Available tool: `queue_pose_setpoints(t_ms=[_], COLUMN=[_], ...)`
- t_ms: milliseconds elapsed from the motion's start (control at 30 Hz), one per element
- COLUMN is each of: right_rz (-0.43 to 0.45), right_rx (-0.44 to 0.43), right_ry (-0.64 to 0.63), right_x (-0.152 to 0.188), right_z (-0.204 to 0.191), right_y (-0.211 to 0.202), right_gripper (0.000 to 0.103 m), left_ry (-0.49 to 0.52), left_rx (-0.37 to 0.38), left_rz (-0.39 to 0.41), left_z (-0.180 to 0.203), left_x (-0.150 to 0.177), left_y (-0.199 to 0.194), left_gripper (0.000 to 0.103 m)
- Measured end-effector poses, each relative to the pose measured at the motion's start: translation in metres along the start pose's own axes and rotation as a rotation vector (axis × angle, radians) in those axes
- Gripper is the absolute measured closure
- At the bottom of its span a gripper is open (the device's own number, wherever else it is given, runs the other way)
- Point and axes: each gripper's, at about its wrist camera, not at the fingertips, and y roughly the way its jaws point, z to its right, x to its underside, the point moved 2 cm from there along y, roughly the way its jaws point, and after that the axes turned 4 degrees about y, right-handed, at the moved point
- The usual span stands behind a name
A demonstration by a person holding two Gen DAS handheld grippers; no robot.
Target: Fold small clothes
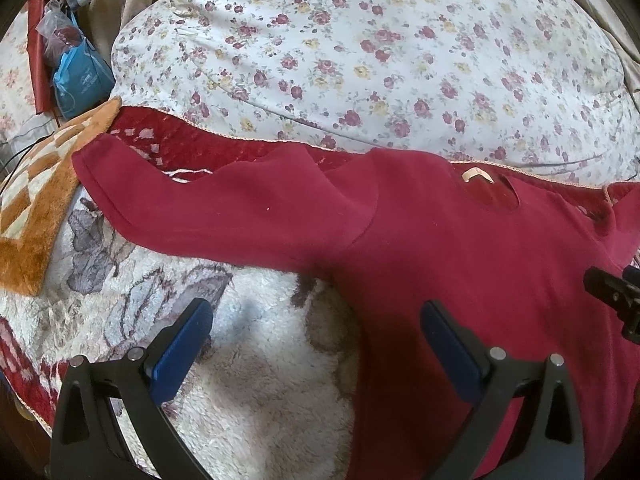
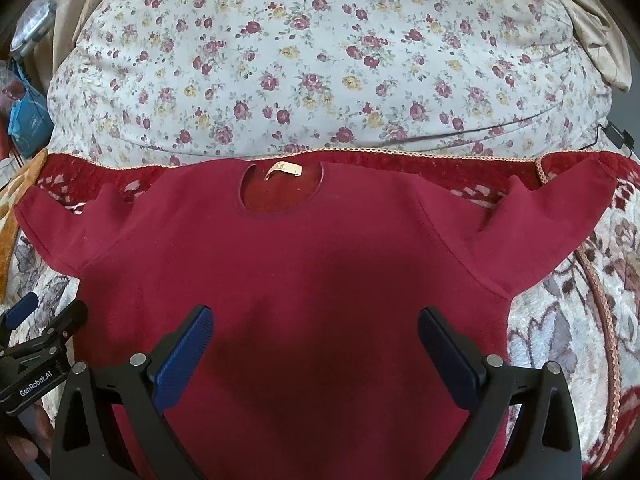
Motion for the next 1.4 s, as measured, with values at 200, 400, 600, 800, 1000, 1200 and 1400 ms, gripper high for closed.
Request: queue_pose_setpoints(t_ms=[200,400,600,800,1000,1200,1400], right_rz=[-0.006,-0.013,-0.019,-0.027,-0.028,-0.037,-0.042], right_rx=[0.002,0.003,0.003,0.003,0.007,0.007,0.007], right_ry=[0.0,0.004,0.006,0.005,0.007,0.003,-0.008], right_x=[0.0,-0.001,0.0,0.001,0.002,0.003,0.004], right_z=[-0.001,-0.001,-0.001,-0.003,-0.003,-0.005,-0.008], right_y=[0.002,0.005,0.006,0.008,0.008,0.011,0.013], right_gripper=[0.0,0.0,0.0,0.0,0.0,0.0,0.0], left_ry=[0.003,0.004,0.004,0.004,0.003,-0.001,-0.008], left_rx=[-0.013,-0.017,-0.019,-0.021,-0.028,-0.03,-0.035], left_rz=[0.0,0.0,0.003,0.004,0.001,0.002,-0.001], left_z=[-0.001,-0.002,-0.004,-0.005,-0.008,-0.008,-0.011], left_x=[0.0,0.0,0.0,0.0,0.0,0.0,0.001], left_y=[0.001,0.002,0.003,0.002,0.003,0.003,0.005], left_gripper=[0.0,0.0,0.0,0.0,0.0,0.0,0.0])
